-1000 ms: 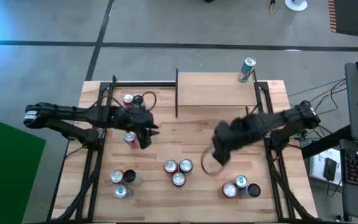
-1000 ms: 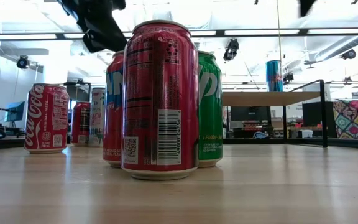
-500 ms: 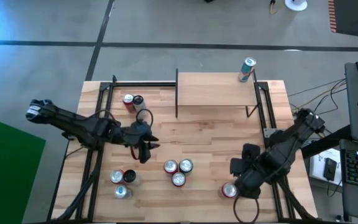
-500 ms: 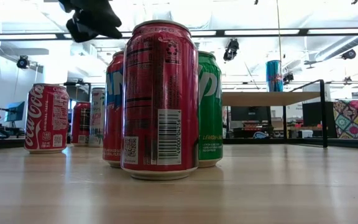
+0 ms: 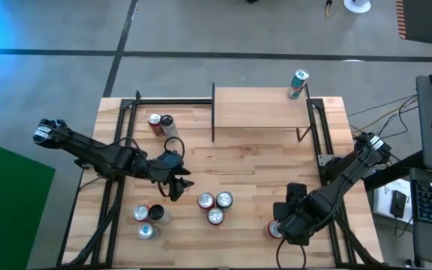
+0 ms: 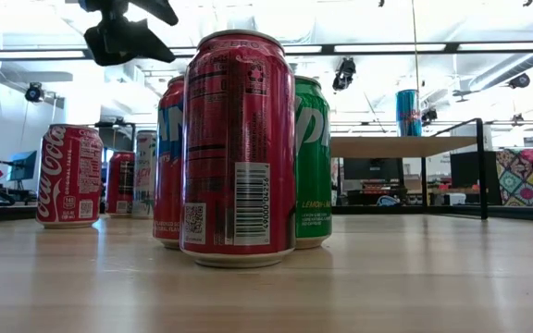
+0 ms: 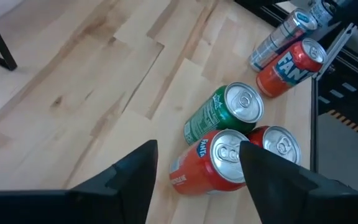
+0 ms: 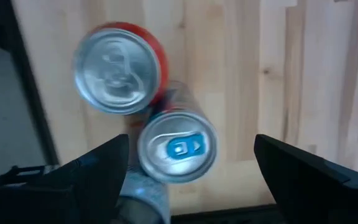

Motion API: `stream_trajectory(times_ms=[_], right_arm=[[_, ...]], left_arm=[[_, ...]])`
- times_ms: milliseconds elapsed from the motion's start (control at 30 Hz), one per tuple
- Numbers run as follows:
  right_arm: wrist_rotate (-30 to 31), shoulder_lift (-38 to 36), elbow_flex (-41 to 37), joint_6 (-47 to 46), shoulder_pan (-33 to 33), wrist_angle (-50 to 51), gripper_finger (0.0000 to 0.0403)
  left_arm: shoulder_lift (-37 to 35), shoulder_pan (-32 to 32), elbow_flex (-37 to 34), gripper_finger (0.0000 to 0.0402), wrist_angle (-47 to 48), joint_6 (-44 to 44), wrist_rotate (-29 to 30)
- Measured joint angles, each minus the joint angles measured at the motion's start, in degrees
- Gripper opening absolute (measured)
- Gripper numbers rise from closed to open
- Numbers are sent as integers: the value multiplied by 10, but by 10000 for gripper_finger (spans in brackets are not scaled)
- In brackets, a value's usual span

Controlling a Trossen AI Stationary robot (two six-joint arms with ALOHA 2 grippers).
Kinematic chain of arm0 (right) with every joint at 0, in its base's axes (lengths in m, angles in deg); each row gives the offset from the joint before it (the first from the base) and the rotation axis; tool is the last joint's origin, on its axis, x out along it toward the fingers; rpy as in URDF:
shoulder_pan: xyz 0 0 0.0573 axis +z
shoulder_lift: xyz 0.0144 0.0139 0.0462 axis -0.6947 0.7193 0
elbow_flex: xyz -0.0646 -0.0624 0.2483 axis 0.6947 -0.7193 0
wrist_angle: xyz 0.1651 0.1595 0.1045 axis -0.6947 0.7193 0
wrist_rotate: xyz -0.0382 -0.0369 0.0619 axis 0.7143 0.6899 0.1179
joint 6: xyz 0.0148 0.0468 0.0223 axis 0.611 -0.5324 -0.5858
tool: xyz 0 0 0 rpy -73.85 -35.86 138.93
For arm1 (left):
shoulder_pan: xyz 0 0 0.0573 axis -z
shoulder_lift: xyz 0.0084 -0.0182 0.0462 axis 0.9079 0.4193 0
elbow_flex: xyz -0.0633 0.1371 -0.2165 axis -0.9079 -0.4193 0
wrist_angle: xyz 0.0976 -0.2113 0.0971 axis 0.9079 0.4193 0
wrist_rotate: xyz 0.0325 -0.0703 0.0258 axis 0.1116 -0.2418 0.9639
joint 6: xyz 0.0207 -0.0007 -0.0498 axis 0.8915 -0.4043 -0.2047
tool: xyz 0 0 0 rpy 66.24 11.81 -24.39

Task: Place canned beverage on shelf
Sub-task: Put the right blue soda can on the shelf aligned with the other blue soda can

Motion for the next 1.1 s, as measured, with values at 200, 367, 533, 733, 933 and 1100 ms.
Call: stream_trajectory(times_ms=[200,367,533,733,933,1100], right_arm=[[-5,-3,-41,-7,4,-42,336],[-11,-3,-69,-15,4,-94,336],[-12,-3,-93,-44,4,-92,332],[-16,-3,-101,-51,4,-93,290],[-29,-7,-93,-55,0,-87,227],[-31,-19,-62,-75,-21,-44,227]], left_arm=[[0,0,0,210,1,9,5],[0,0,0,210,6,15,9],[0,-1,0,210,20,15,14],[0,-4,0,210,46,16,15],[0,-16,0,210,71,27,16],[0,-32,0,210,78,36,16]])
